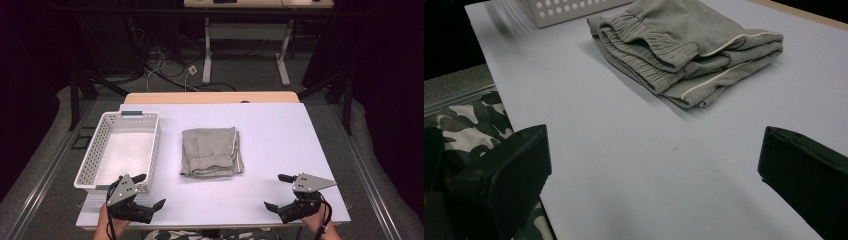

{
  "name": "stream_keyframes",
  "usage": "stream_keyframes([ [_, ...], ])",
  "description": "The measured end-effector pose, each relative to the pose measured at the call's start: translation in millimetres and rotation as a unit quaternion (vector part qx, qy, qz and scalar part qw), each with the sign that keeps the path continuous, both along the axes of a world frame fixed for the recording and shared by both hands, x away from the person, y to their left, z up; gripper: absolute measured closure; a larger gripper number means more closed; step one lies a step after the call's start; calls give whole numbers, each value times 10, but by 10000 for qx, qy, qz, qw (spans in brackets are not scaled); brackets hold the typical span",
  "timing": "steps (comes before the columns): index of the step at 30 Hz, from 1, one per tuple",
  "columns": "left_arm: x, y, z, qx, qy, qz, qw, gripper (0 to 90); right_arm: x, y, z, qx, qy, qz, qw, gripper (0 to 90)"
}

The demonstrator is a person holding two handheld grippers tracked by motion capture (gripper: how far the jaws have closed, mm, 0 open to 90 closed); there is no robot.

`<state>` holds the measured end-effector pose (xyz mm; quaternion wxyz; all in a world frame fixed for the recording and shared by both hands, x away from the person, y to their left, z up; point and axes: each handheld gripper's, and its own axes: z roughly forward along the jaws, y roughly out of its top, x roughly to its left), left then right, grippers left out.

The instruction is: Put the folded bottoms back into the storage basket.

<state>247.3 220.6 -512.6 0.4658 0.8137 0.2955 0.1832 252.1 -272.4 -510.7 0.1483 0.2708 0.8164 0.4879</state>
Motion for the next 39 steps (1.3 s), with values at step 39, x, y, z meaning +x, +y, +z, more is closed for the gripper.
stream_keyframes([
  [39, 6, -401, 18, 81, -26, -201, 9998, 0, 106, 197, 35, -183, 148, 36, 9997, 5],
])
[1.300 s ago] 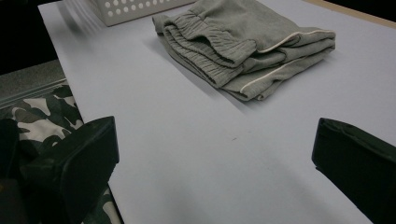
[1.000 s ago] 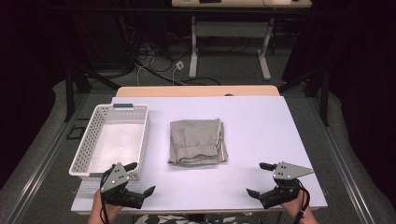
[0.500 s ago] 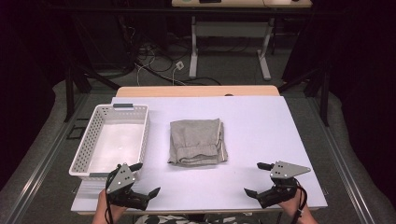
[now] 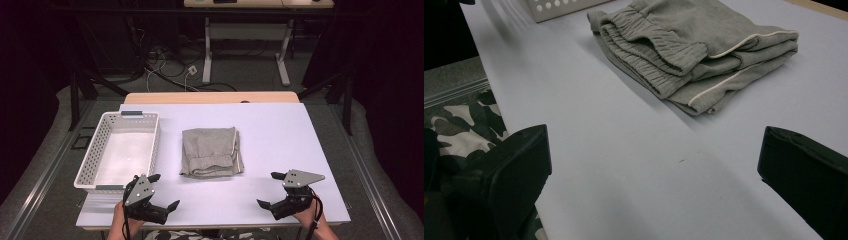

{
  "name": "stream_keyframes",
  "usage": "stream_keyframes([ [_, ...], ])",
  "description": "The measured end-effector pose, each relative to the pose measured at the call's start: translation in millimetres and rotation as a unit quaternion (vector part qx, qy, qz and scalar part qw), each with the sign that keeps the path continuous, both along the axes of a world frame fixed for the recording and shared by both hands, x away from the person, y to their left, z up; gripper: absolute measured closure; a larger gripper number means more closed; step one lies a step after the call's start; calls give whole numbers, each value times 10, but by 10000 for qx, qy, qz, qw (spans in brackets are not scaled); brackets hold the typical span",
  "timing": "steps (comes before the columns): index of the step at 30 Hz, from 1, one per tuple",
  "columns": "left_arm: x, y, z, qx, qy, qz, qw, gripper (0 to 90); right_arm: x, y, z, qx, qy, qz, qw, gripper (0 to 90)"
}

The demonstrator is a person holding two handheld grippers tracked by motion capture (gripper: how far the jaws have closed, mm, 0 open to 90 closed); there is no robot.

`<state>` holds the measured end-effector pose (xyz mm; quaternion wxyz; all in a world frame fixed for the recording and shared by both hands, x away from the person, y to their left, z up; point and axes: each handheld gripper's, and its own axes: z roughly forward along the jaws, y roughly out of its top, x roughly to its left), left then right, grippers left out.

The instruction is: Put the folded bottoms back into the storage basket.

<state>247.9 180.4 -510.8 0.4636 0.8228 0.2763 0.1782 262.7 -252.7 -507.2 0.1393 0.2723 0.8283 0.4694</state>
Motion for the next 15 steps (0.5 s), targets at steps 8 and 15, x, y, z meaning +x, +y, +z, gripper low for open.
stream_keyframes([
  [8, 27, -176, 24, 95, -73, -103, 9999, 0, 72, 101, 58, -75, 8, -50, 10000, 4],
  [15, 122, -321, 38, 41, -65, -145, 9999, 0, 161, 197, 90, -71, 73, -31, 9999, 4],
])
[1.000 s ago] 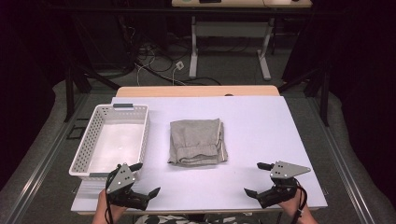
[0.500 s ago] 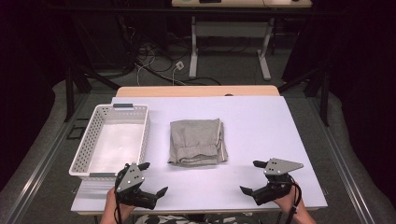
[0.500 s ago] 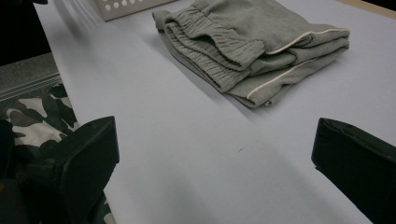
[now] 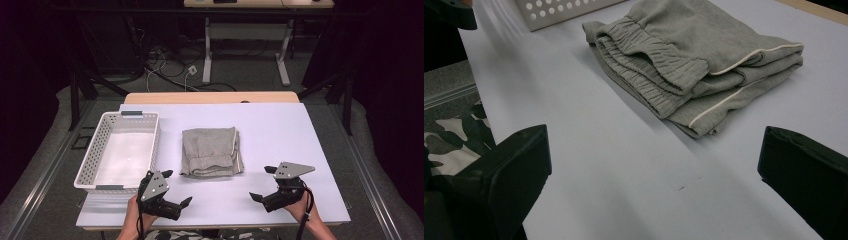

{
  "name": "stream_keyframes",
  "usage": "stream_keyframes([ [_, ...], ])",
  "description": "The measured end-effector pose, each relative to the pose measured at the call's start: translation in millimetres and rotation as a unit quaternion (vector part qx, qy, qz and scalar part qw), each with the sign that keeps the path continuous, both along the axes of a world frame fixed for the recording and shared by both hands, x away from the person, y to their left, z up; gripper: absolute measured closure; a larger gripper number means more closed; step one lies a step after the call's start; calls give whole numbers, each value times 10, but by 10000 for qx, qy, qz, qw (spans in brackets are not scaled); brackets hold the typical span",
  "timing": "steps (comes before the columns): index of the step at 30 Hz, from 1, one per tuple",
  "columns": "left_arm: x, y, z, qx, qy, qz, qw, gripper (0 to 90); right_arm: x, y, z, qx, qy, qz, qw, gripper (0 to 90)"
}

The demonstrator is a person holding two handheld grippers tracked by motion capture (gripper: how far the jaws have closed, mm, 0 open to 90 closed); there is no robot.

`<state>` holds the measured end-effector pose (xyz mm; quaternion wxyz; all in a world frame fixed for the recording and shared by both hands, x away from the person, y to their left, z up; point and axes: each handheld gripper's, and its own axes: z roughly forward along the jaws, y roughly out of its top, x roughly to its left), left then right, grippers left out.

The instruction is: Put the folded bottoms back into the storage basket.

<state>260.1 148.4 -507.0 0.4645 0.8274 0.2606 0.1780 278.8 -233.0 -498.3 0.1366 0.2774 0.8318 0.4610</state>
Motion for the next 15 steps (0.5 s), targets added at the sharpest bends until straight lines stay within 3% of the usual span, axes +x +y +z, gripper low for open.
stream_keyframes([
  [15, 236, -175, -38, 55, 184, 67, 9998, 0, 209, 125, -30, -109, 216, -47, 9997, 4],
])
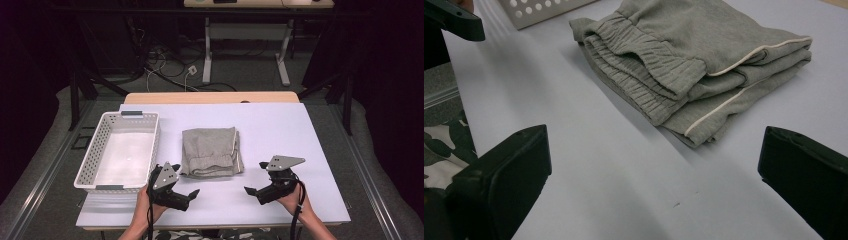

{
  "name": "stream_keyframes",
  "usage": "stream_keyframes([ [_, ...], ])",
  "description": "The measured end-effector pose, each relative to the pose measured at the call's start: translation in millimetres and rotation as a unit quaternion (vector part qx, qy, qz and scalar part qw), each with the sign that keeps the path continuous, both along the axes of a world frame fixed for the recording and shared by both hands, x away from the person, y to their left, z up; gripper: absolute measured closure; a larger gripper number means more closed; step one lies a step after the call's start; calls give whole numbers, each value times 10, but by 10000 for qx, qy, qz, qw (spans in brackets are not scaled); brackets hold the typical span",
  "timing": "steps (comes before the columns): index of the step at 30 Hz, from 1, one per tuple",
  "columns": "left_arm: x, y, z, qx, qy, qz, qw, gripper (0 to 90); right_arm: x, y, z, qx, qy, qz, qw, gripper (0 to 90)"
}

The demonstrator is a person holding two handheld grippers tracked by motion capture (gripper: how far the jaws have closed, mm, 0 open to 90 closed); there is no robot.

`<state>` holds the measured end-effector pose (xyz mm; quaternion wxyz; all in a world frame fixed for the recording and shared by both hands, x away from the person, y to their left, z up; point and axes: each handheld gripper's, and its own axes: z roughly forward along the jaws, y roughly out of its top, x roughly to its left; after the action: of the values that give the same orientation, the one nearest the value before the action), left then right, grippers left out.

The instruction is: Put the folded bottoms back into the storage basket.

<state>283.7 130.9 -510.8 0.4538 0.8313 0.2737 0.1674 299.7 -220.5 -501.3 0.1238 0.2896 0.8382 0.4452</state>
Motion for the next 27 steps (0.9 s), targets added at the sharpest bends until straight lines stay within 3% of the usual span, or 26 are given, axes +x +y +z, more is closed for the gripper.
stream_keyframes([
  [20, 329, -126, -123, 72, 379, 396, 9985, 0, 330, 205, -145, -129, 364, -63, 9992, 4],
  [27, 476, -147, -166, -15, 540, 554, 9970, 0, 425, 267, -185, -133, 514, -109, 9985, 4],
])
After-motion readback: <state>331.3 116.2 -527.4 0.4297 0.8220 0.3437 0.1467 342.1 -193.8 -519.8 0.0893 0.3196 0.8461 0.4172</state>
